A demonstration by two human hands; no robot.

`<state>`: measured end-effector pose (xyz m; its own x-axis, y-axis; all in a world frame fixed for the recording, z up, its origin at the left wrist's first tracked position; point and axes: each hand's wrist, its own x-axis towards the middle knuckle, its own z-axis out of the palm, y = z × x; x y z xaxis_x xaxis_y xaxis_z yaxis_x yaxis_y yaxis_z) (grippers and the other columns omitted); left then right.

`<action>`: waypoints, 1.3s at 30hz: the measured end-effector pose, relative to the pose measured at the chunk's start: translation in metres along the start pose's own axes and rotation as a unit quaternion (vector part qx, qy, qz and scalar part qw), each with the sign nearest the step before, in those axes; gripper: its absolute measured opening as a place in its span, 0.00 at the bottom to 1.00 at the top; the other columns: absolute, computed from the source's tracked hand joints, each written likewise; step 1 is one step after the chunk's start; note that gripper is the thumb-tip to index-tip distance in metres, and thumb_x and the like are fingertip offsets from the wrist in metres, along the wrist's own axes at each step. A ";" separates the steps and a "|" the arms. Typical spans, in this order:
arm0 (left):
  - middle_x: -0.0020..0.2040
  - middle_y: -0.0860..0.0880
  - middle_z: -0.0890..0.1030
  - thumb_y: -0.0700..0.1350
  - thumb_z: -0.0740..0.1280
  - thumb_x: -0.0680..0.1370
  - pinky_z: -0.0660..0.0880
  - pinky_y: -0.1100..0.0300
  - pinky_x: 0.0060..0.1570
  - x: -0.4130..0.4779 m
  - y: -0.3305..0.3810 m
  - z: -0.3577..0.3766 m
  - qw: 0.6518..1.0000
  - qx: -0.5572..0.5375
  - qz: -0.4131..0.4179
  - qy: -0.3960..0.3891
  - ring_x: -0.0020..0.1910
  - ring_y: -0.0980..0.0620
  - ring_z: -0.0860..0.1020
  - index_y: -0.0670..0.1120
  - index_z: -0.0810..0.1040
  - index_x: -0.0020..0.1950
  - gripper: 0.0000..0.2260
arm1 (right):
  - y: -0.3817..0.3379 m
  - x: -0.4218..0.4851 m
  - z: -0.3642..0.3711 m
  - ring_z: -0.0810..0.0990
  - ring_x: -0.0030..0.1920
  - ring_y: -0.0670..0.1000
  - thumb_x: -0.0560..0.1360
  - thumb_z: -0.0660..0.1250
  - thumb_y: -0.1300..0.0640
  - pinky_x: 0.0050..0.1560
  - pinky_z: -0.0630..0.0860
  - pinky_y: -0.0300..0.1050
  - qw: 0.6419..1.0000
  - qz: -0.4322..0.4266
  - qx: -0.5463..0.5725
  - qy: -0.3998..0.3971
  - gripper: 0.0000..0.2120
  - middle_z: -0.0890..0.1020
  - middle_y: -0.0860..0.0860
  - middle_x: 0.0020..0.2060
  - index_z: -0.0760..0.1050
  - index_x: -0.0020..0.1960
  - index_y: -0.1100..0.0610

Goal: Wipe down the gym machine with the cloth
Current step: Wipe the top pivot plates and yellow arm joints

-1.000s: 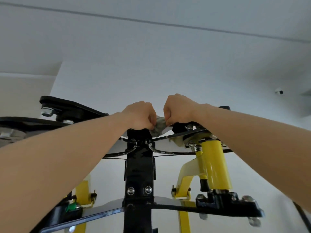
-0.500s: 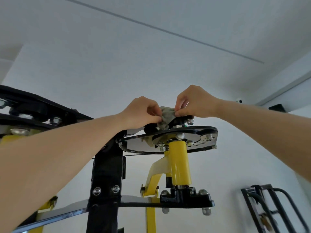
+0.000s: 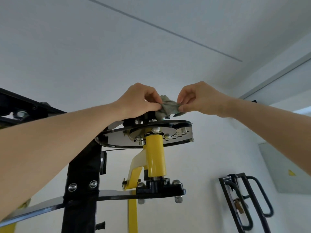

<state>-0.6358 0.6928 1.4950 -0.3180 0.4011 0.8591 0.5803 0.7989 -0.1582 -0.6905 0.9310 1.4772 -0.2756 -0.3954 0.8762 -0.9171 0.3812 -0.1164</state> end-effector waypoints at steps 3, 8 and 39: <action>0.43 0.54 0.87 0.43 0.75 0.76 0.76 0.64 0.50 -0.005 0.012 -0.001 0.995 -0.015 -0.023 -0.093 0.44 0.59 0.83 0.51 0.85 0.48 0.04 | -0.001 -0.010 -0.005 0.84 0.42 0.50 0.75 0.74 0.64 0.42 0.80 0.38 0.997 0.019 -0.016 -0.070 0.15 0.87 0.51 0.43 0.82 0.57 0.50; 0.44 0.59 0.86 0.47 0.69 0.81 0.72 0.69 0.47 -0.005 0.024 0.015 0.987 -0.044 -0.060 -0.145 0.45 0.62 0.82 0.53 0.86 0.56 0.07 | 0.013 -0.020 -0.007 0.81 0.45 0.56 0.77 0.69 0.64 0.53 0.81 0.47 0.991 0.031 -0.077 -0.106 0.16 0.86 0.48 0.42 0.85 0.55 0.44; 0.47 0.48 0.87 0.39 0.73 0.77 0.82 0.59 0.49 -0.102 -0.001 -0.024 0.963 -0.234 -0.130 0.032 0.48 0.48 0.86 0.45 0.83 0.53 0.06 | -0.068 -0.025 0.080 0.86 0.44 0.46 0.73 0.74 0.66 0.48 0.83 0.42 0.992 -0.117 0.054 0.008 0.09 0.86 0.48 0.43 0.84 0.51 0.56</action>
<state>-0.5856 0.6401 1.4190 -0.4608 0.1739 0.8703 0.7660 0.5732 0.2910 -0.6440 0.8484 1.4258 -0.0475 -0.4481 0.8927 -0.9813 0.1878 0.0420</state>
